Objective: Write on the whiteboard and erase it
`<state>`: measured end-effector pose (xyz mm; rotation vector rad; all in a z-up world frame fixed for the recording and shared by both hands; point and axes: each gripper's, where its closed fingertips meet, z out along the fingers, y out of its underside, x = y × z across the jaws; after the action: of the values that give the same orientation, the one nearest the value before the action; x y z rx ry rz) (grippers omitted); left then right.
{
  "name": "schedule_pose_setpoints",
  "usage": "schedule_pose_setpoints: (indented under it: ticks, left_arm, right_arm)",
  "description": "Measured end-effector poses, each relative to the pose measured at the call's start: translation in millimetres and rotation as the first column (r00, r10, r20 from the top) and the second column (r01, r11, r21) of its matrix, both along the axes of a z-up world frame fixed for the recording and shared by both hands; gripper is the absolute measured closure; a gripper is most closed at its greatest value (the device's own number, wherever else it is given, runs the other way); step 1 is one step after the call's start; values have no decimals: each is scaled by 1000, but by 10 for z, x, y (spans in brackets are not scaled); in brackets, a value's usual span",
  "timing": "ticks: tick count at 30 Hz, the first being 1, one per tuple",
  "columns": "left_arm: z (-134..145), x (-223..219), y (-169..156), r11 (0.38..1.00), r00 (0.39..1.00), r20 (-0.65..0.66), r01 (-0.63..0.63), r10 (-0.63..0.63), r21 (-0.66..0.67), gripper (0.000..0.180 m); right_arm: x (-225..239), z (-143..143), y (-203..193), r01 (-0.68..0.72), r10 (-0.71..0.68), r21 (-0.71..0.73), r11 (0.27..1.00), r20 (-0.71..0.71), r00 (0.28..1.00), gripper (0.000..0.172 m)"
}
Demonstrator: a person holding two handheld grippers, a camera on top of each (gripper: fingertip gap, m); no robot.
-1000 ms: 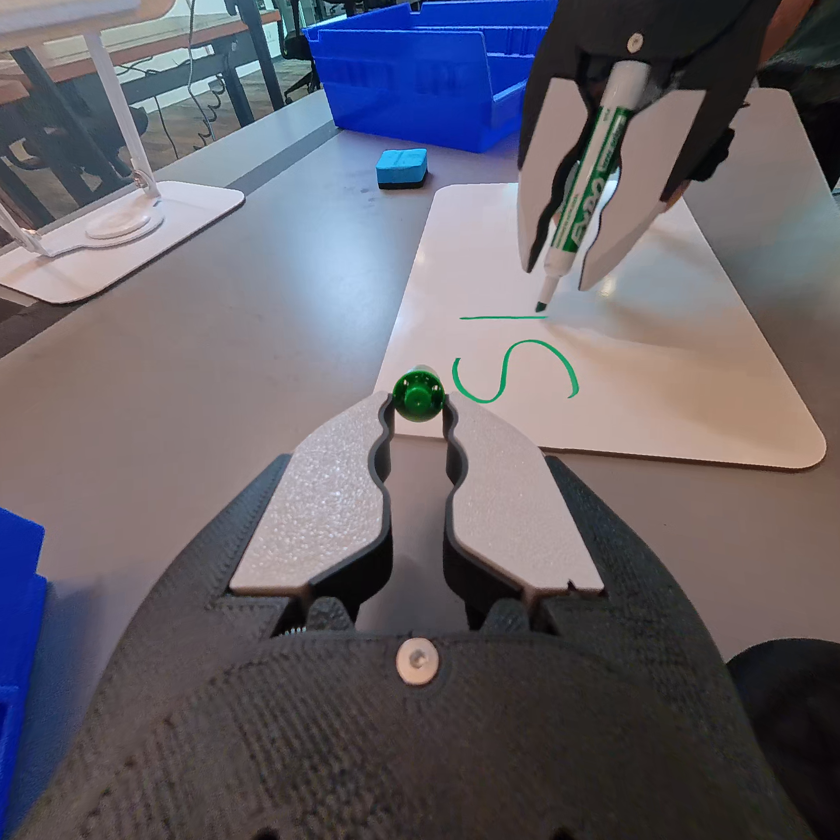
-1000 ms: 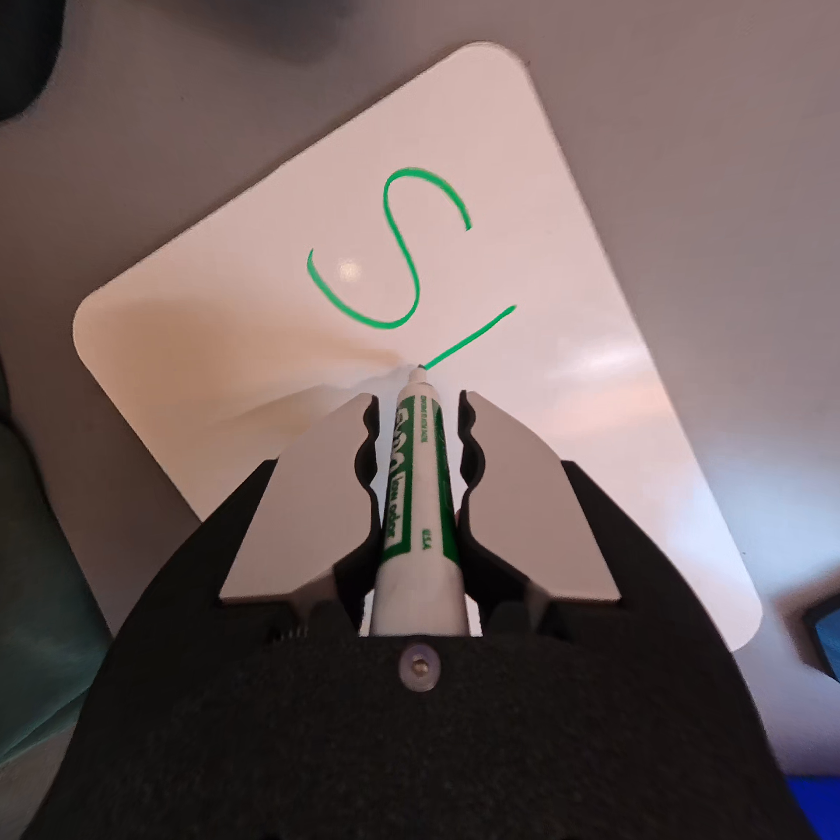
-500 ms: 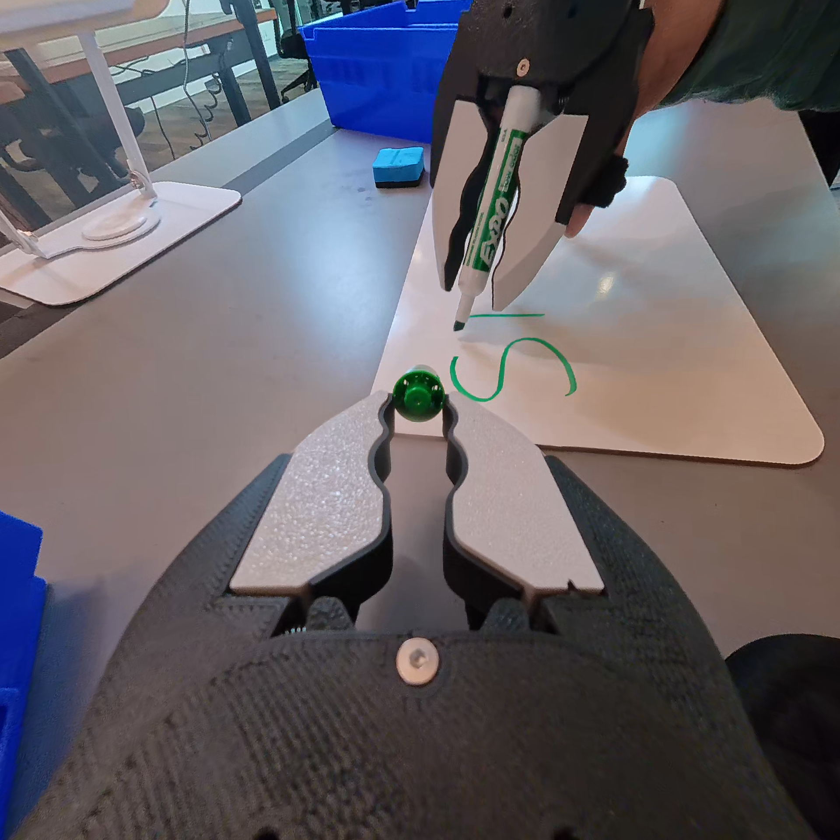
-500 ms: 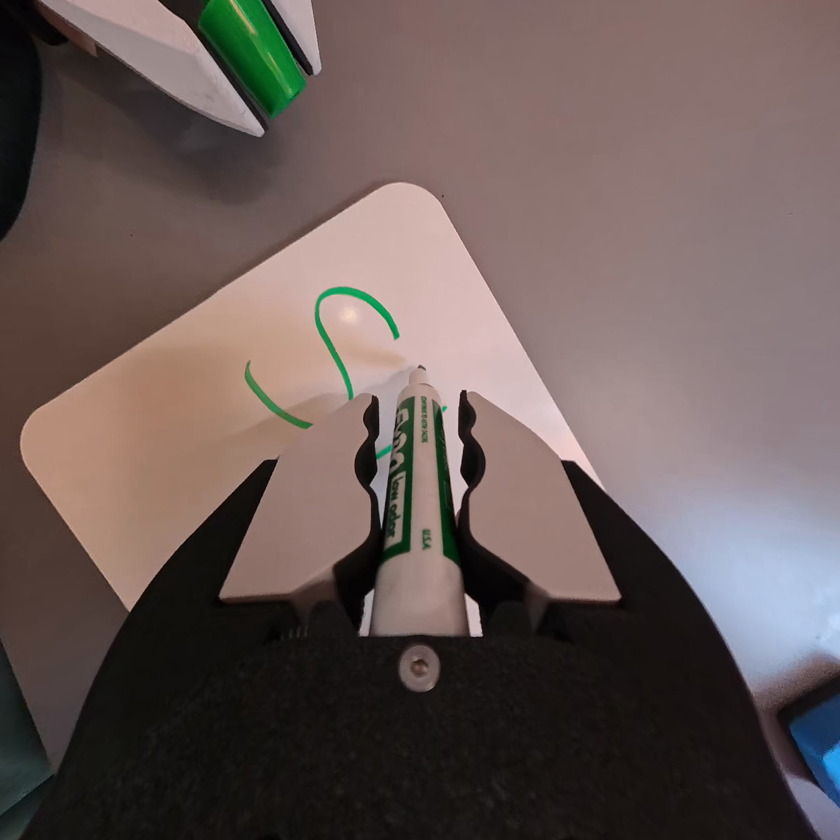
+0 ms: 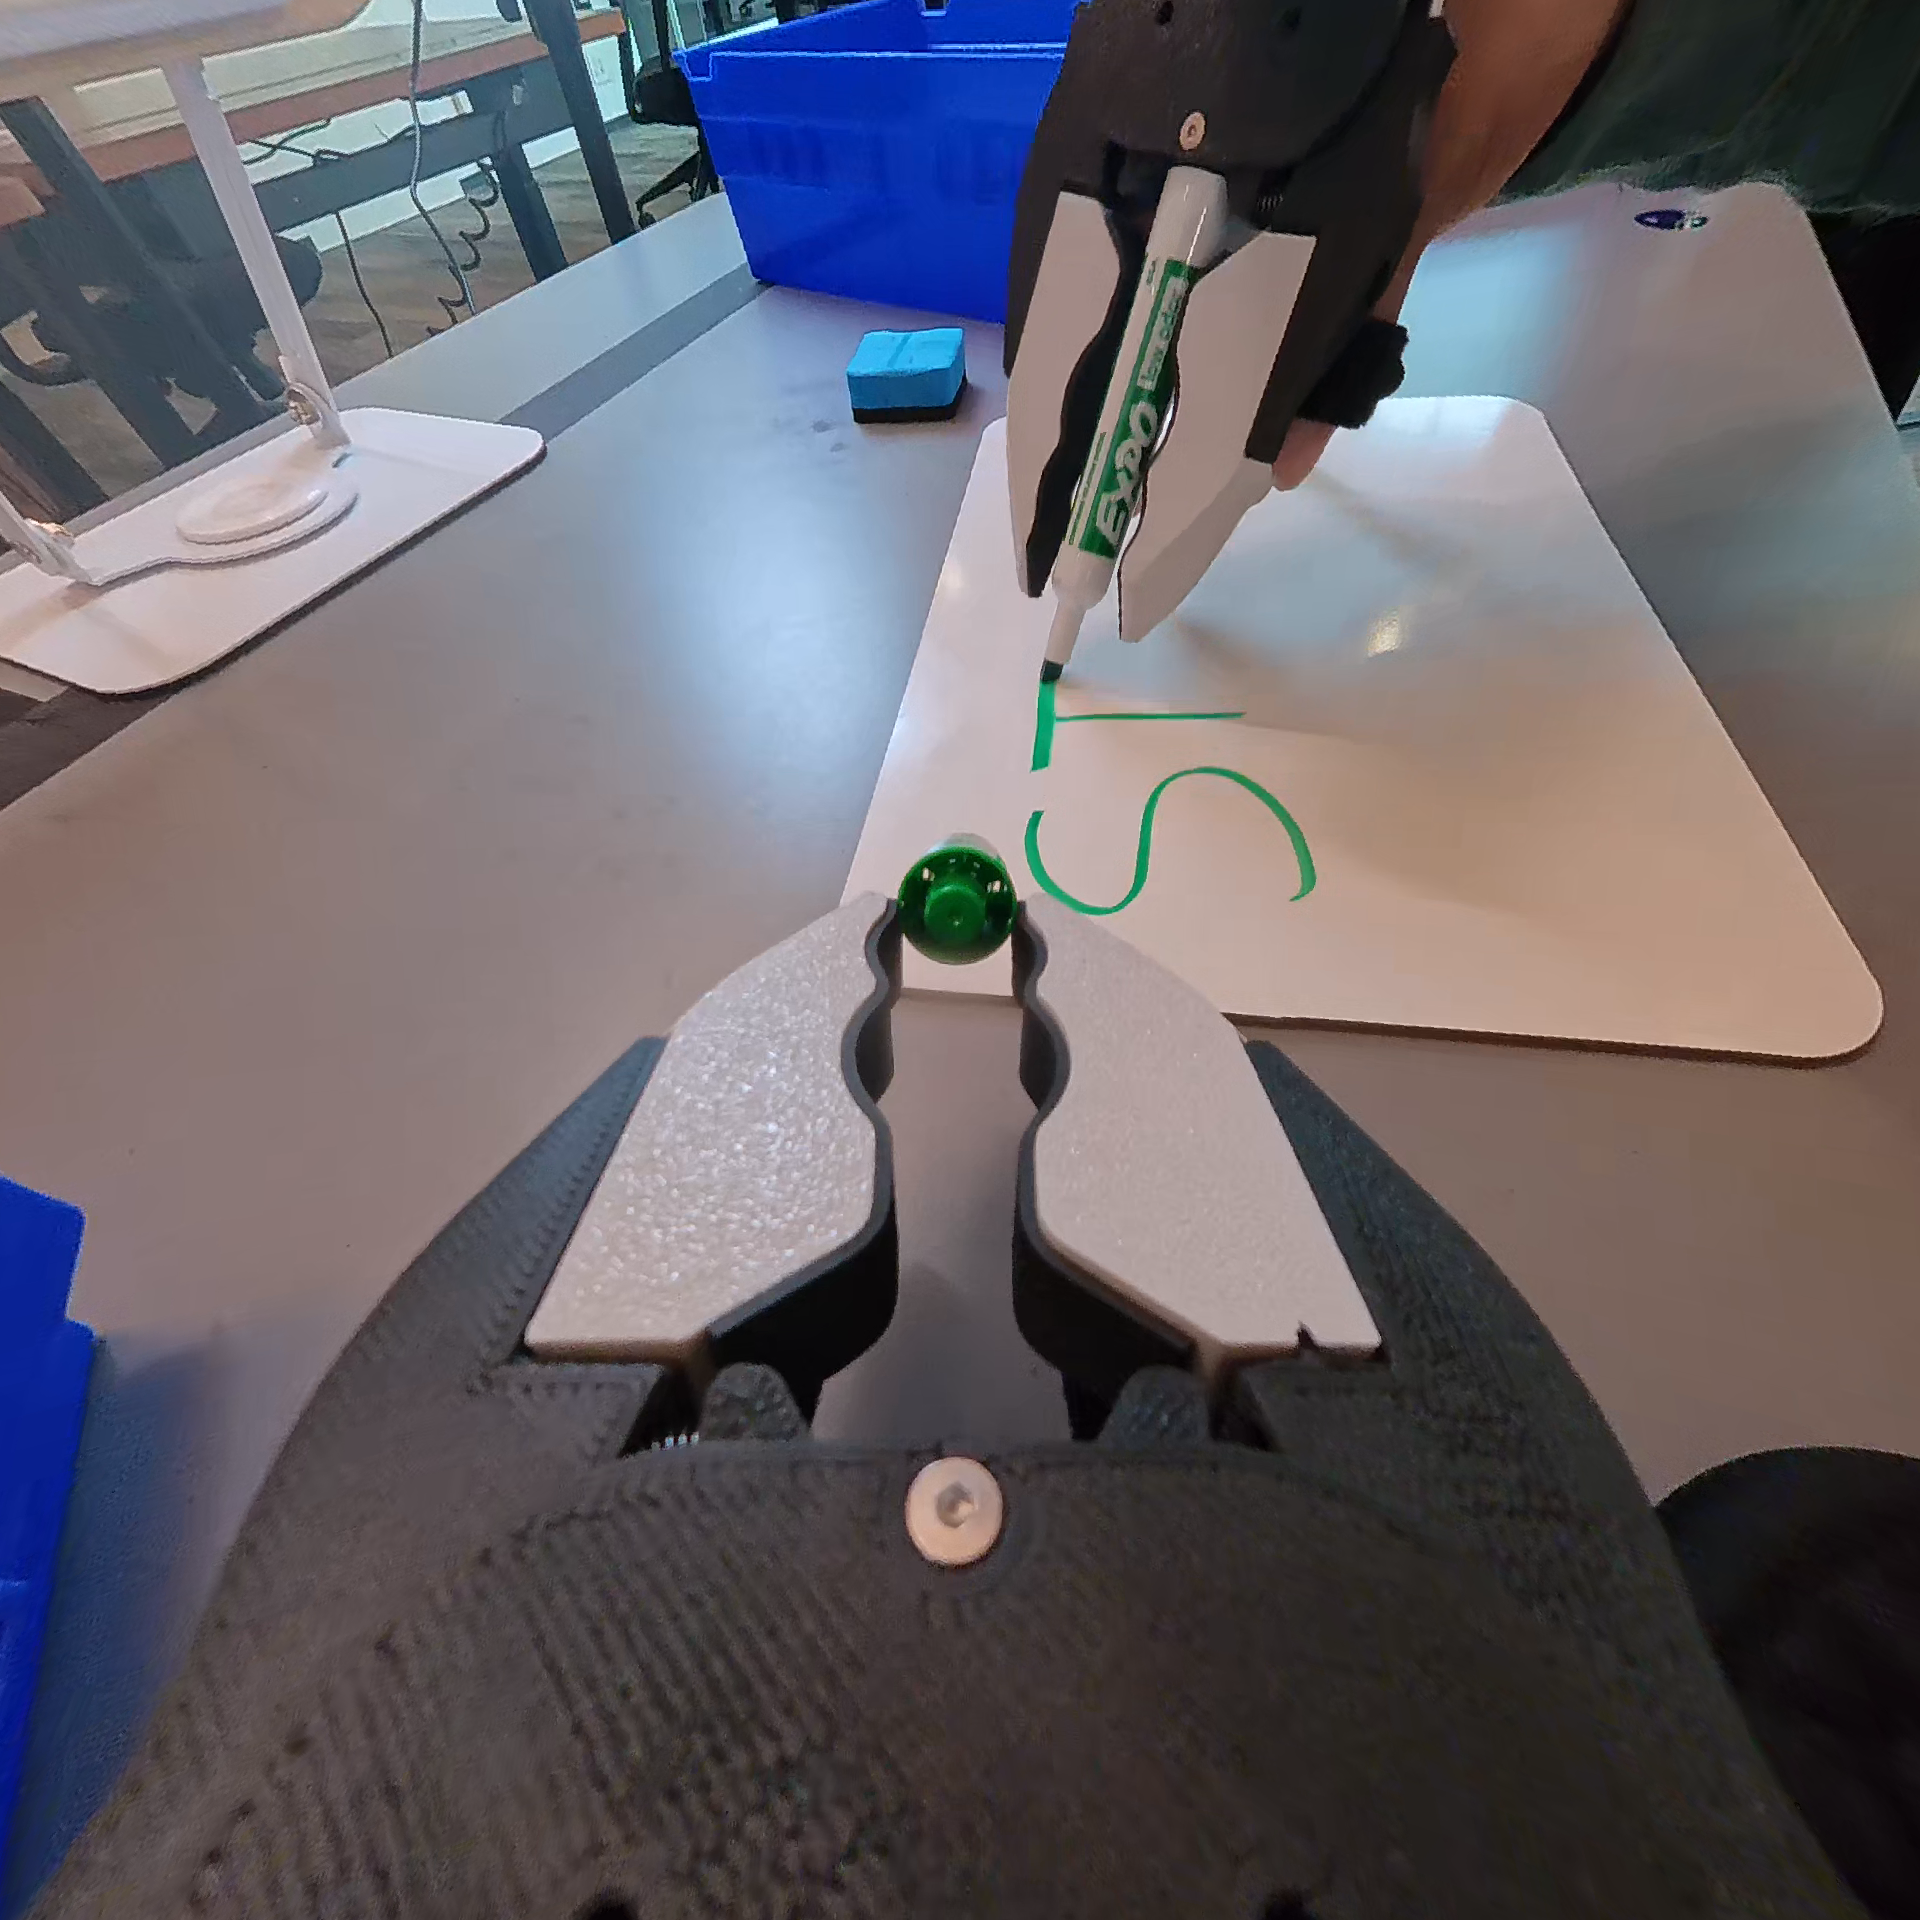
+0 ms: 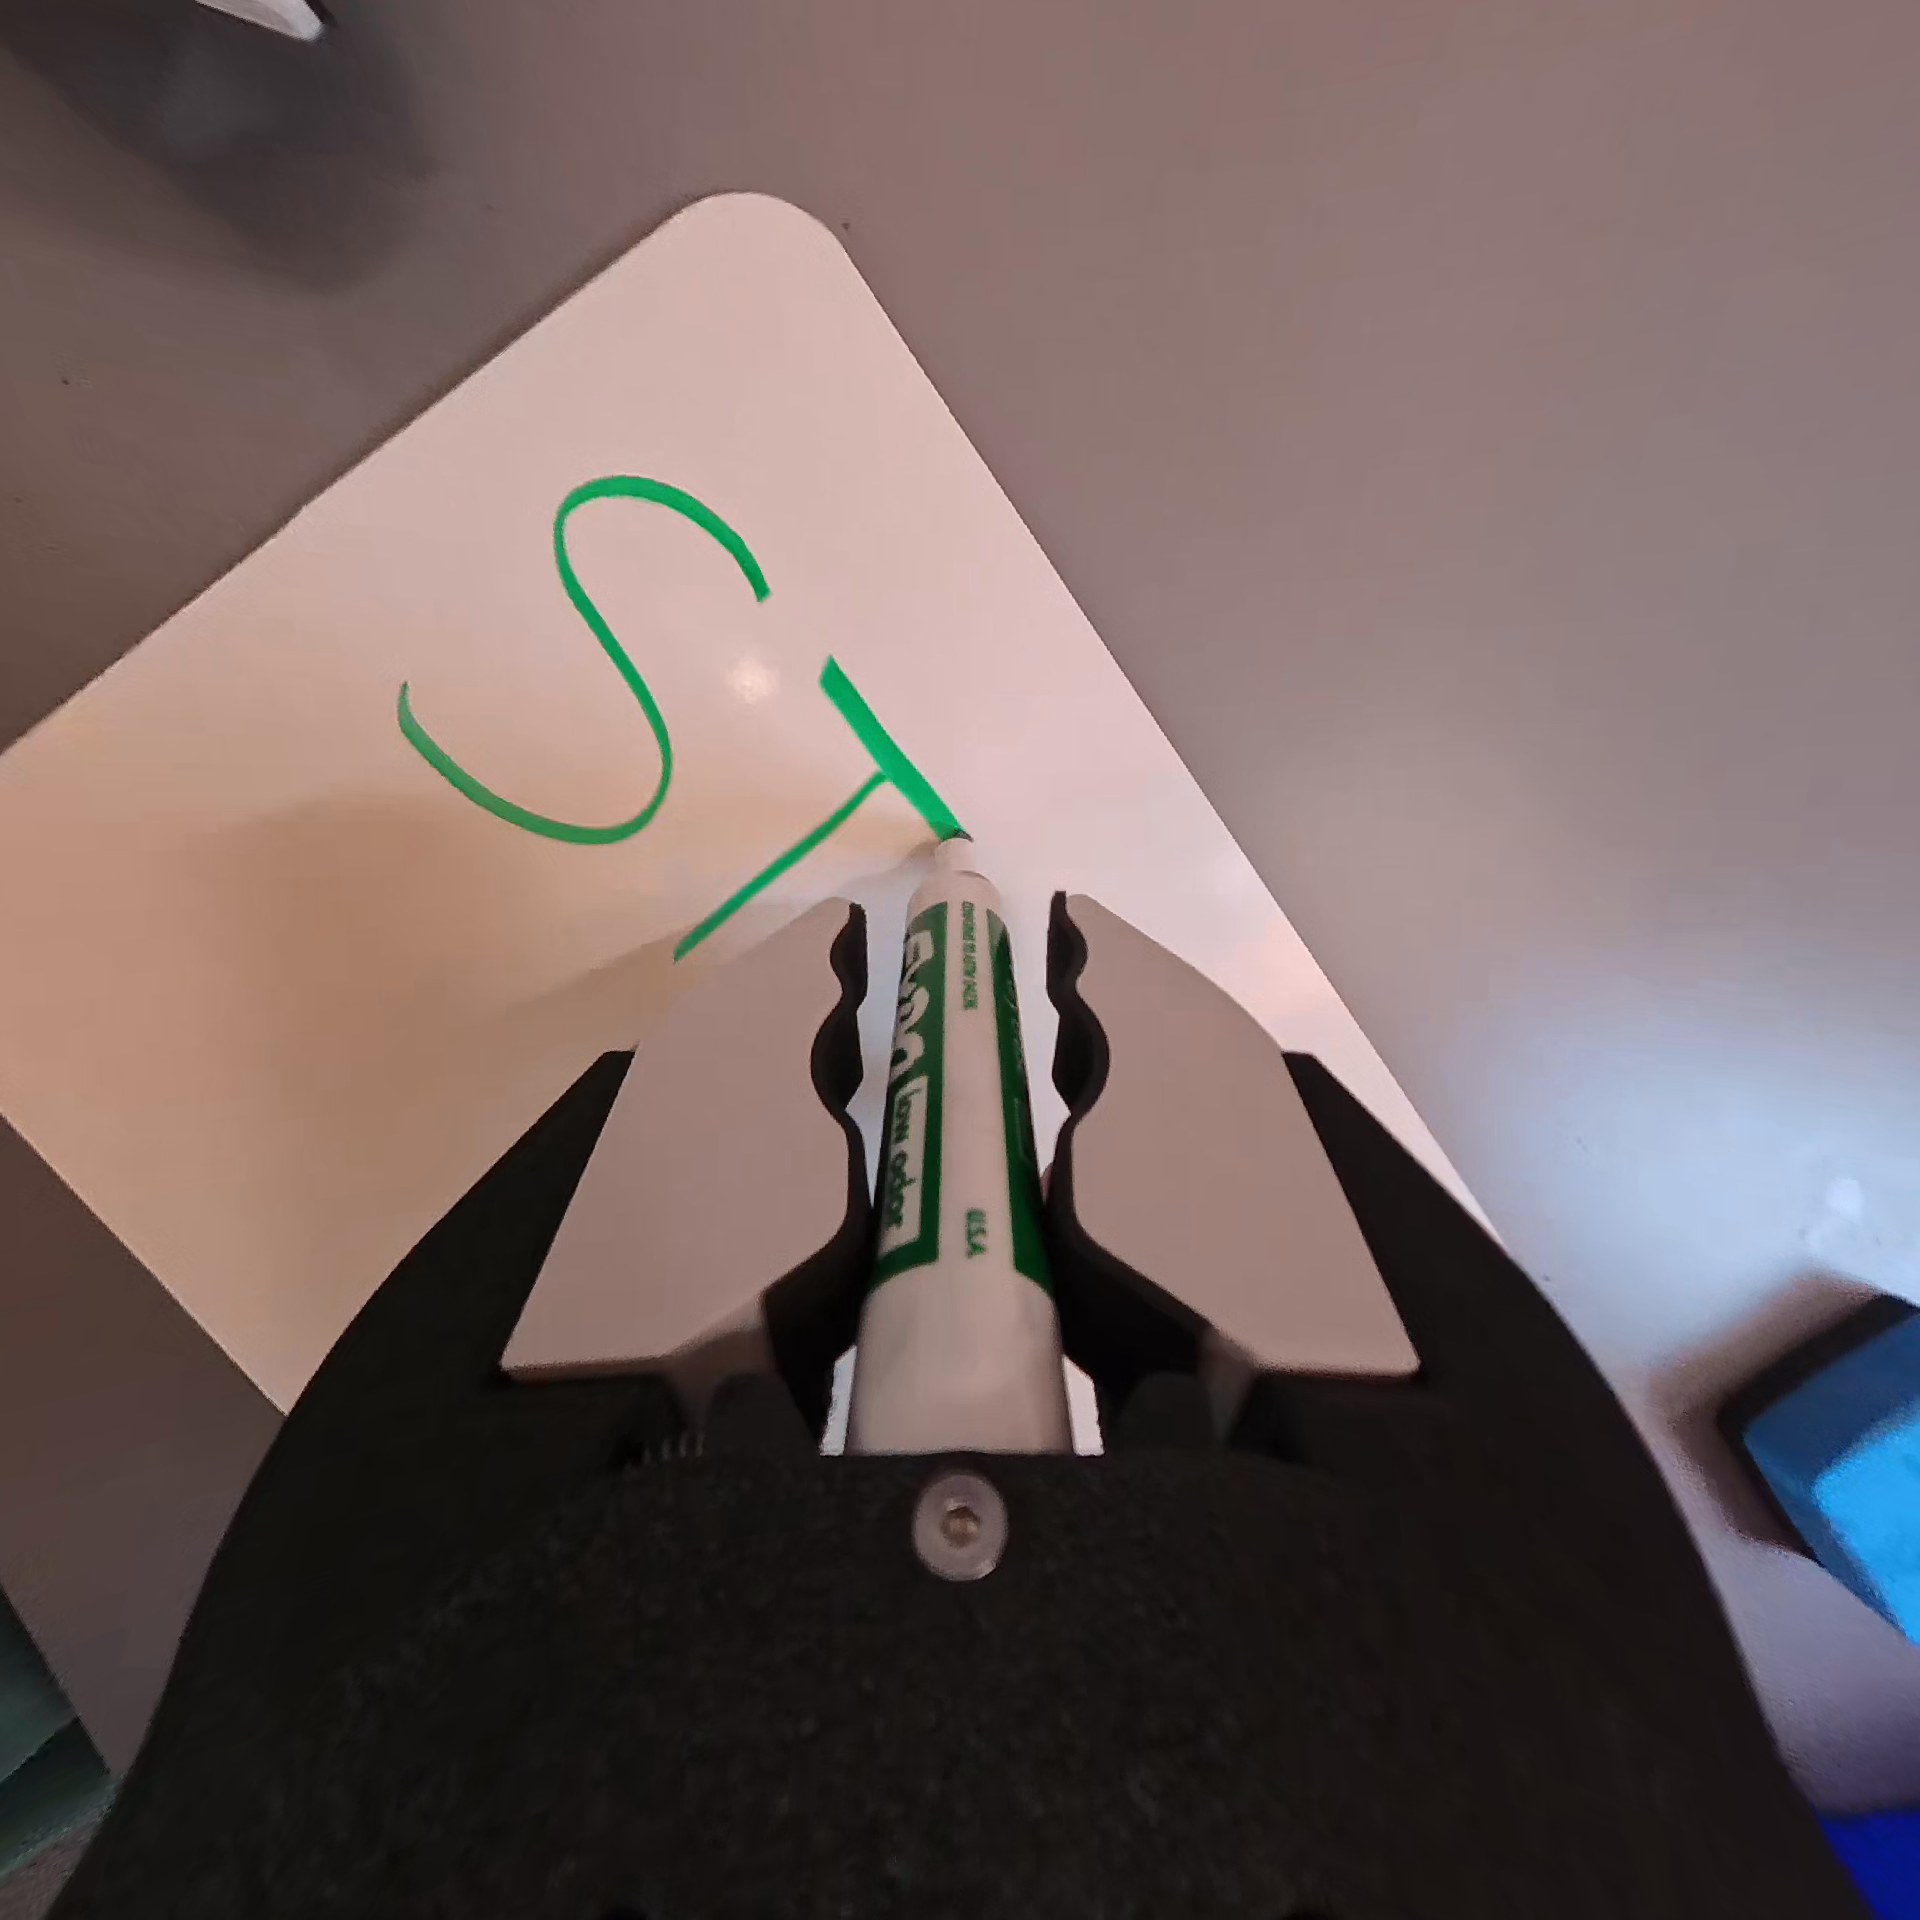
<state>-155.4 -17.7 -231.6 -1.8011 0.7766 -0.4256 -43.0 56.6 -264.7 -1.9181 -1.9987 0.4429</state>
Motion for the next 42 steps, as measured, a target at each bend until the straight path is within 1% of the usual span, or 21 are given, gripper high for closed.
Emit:
schedule_pose_setpoints:
  ticks: [3,7,13,19,28,34,39,42]
  left_arm:
    - [1,-2,4,1000,1000,2,-2,2,0,160]
    - [4,-10,8,1000,1000,5,-6,6,0,161]
    - [0,-2,5,1000,1000,1,-1,1,-1,160]
    - [1,-4,7,1000,1000,2,-3,3,-1,160]
    - [2,-5,3,1000,1000,4,1,-1,-3,160]
    - [1,-6,2,1000,1000,3,0,0,-4,160]
    - [0,-7,3,1000,1000,3,0,0,-5,161]
    - [-1,-7,3,1000,1000,2,0,0,-5,161]
  right_arm:
    - [21,13,15,12,-13,-8,1000,-22,1000,137]
    - [66,105,40,16,-16,7,1000,-43,999,137]
    - [217,47,70,39,-39,4,999,-23,999,137]
    - [140,51,58,27,-27,7,1000,-31,999,137]
    - [82,6,66,9,-9,21,1000,1,1000,137]
    - [175,6,-57,-23,23,5,1000,45,999,137]
    - [397,11,-269,-59,60,-18,998,93,994,137]
    - [530,14,-271,-53,54,-7,999,118,992,137]
